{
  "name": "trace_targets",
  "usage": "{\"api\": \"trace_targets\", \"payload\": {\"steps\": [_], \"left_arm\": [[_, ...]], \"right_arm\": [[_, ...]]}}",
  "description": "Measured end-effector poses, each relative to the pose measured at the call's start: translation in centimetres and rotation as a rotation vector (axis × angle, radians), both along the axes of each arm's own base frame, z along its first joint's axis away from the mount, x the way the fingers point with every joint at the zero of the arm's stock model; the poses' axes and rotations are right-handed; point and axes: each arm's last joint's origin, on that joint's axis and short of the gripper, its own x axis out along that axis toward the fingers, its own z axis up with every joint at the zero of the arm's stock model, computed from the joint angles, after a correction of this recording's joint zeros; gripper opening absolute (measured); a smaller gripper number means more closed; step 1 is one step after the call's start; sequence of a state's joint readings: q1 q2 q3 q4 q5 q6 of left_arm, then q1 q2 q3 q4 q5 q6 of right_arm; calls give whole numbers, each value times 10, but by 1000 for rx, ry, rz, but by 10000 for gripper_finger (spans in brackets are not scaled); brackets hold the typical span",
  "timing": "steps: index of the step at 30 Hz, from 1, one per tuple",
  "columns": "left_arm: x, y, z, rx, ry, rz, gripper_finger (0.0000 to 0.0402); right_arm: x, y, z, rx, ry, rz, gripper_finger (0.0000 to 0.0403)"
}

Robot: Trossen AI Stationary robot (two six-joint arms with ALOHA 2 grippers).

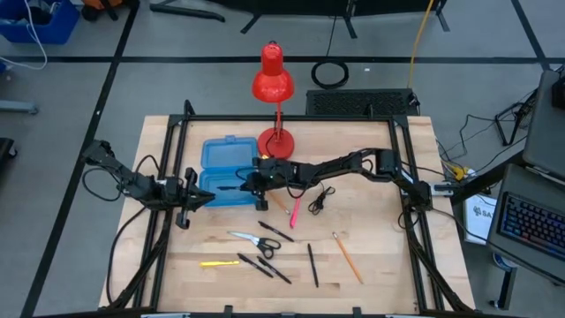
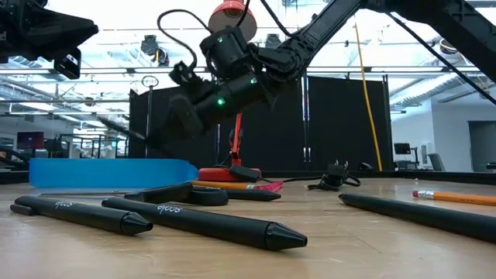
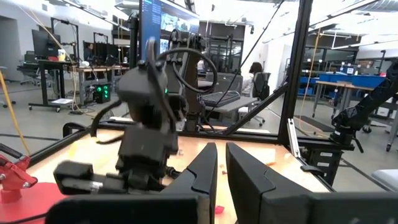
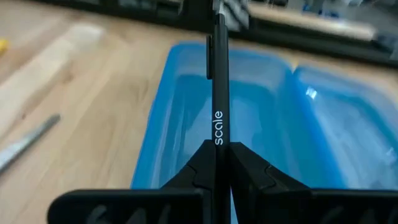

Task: Pick & place school supplies into a supply box
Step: Put the black pen into the blue supply box, then put the orange pencil into the blue supply box

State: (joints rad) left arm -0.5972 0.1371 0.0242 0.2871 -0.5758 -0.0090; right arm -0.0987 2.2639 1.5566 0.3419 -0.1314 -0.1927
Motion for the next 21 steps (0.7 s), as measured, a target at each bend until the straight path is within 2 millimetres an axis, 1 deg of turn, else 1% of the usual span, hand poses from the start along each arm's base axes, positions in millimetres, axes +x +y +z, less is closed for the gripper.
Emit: {"api": "trace_targets", "payload": {"steps": [5, 11, 21], "left_arm": [[0, 0, 0, 2, 4, 0, 37], [0, 0, -1, 4, 8, 0, 37], [0, 0, -1, 1, 12, -2, 37]], "right_arm": [[1, -2, -4, 44, 0, -23, 35], [1, -2, -4, 44, -10, -23, 66], [2, 0, -4, 43, -7, -20, 94]]}}
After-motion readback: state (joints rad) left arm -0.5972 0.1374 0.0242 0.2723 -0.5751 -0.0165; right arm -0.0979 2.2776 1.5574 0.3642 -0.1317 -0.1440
